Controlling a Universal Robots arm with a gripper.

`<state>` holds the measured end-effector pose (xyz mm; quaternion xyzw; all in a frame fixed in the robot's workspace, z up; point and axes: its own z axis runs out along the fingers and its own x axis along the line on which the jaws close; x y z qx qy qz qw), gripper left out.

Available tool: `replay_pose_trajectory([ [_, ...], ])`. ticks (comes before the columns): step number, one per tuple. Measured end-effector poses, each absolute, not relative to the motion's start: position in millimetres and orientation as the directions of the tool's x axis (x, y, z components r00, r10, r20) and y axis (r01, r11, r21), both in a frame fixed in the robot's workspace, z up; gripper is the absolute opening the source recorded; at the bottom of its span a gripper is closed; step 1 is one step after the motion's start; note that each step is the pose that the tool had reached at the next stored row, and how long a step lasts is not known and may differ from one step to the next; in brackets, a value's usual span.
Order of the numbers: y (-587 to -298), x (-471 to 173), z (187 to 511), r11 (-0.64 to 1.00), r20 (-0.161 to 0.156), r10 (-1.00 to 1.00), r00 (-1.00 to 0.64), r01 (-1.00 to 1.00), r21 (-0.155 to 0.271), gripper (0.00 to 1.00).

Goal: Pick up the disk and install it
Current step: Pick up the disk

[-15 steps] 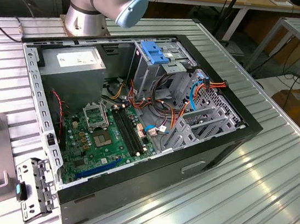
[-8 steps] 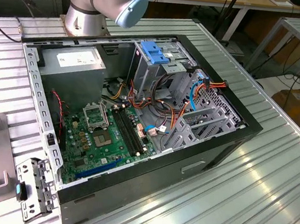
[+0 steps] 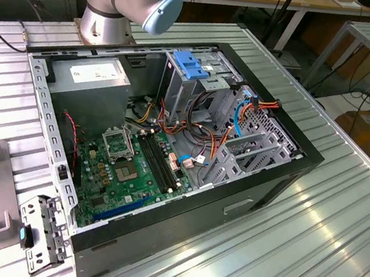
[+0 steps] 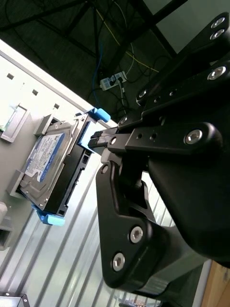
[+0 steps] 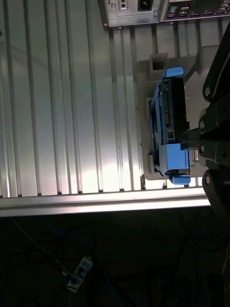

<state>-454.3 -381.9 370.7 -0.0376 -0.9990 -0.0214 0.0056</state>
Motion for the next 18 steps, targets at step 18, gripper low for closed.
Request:
replay_pose_trajectory([
  [18, -381.9, -454.3, 370.7, 0.999, 0.013, -0.025, -1.0, -0.025, 0.042, 0.11],
])
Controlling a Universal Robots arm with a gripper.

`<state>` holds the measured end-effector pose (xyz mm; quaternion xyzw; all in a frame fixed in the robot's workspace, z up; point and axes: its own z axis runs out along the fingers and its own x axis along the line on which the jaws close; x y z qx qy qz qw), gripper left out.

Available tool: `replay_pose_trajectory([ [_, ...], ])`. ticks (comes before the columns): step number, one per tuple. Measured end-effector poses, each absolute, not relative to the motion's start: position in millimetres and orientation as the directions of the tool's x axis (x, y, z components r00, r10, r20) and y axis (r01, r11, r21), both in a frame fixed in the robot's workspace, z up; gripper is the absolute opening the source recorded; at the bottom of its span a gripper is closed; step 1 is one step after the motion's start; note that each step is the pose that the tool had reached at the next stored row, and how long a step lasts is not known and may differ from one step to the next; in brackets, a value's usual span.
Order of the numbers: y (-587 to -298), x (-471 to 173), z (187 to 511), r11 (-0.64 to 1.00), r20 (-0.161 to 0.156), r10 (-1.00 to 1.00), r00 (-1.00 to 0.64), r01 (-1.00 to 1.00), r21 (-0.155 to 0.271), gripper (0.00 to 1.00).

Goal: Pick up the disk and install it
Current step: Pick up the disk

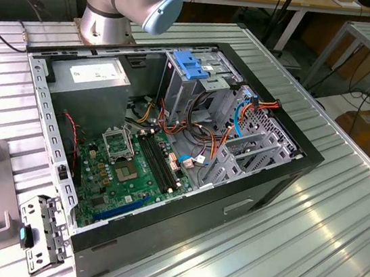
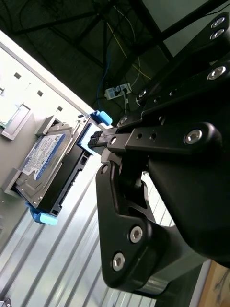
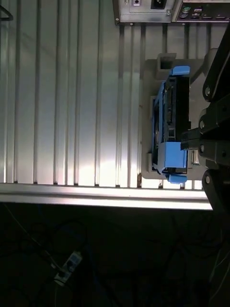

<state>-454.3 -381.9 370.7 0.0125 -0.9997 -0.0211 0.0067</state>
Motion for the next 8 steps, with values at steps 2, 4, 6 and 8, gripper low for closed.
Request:
replay_pose_trajectory([
  [2, -381.9, -454.3, 370.7, 0.999, 0.013, -0.035, -0.999, -0.034, 0.042, 0.11],
  [4, -381.9, -454.3, 370.7, 0.998, 0.013, -0.045, -0.999, -0.044, 0.042, 0.11],
  [6, -381.9, -454.3, 370.7, 0.998, 0.013, -0.055, -0.998, -0.054, 0.042, 0.11],
  [8, -381.9, -454.3, 370.7, 0.997, 0.013, -0.064, -0.998, -0.064, 0.042, 0.11],
])
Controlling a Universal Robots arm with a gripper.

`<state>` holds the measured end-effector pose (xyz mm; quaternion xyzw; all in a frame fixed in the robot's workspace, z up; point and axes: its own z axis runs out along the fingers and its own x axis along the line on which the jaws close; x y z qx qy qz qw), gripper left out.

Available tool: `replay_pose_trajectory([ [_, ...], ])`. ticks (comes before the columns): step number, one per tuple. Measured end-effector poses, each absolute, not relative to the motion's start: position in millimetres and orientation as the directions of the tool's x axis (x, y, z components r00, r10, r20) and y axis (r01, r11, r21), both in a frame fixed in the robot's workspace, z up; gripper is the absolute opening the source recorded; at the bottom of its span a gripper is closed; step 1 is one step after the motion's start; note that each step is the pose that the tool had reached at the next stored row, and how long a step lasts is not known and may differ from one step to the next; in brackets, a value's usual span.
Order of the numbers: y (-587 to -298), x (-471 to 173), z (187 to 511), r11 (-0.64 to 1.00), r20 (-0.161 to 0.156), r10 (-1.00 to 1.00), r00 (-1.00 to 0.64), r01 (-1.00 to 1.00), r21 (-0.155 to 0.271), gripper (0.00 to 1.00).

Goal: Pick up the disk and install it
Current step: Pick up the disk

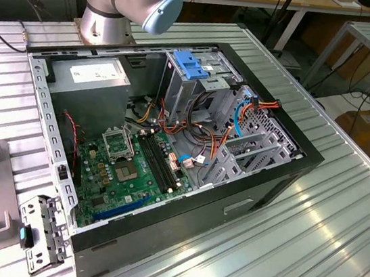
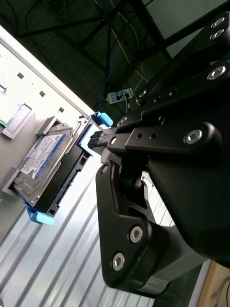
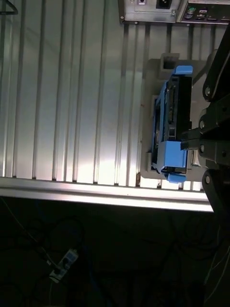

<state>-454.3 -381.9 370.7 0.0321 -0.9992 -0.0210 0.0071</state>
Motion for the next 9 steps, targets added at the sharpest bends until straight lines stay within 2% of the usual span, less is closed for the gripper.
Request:
replay_pose_trajectory([
  [9, -381.9, -454.3, 370.7, 0.992, 0.013, -0.123, -0.992, -0.123, 0.042, 0.11],
])
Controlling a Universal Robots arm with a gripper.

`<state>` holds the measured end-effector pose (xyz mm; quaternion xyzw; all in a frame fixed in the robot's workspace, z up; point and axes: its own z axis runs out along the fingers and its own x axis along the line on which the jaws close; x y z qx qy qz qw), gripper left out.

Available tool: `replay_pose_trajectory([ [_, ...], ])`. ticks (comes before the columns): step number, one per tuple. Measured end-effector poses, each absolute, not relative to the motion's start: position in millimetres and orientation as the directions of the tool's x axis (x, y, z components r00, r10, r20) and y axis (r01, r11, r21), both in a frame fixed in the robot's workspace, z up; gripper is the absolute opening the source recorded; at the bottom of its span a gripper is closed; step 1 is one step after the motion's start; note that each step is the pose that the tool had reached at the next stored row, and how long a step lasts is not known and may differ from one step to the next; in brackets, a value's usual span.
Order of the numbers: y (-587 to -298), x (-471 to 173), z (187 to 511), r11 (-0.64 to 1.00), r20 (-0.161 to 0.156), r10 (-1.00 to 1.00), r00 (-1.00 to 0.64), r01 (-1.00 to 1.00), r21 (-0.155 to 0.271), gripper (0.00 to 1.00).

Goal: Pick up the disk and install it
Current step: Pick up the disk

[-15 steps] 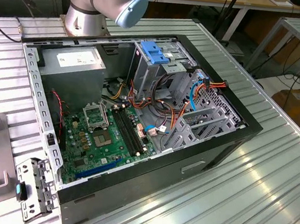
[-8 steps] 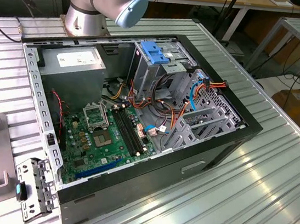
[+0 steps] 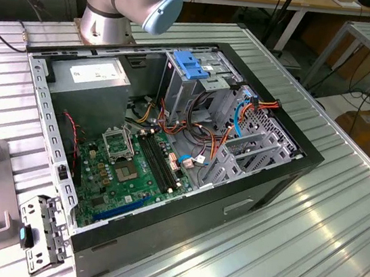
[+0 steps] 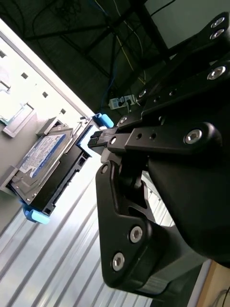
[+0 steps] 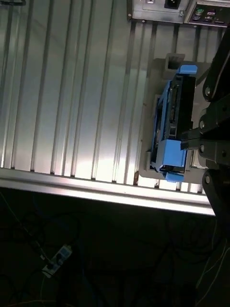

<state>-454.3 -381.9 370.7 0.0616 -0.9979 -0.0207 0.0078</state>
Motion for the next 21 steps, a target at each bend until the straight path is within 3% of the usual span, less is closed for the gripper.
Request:
replay_pose_trajectory([
  [21, -381.9, -454.3, 370.7, 0.916, 0.013, -0.401, -0.916, -0.4, 0.042, 0.11],
])
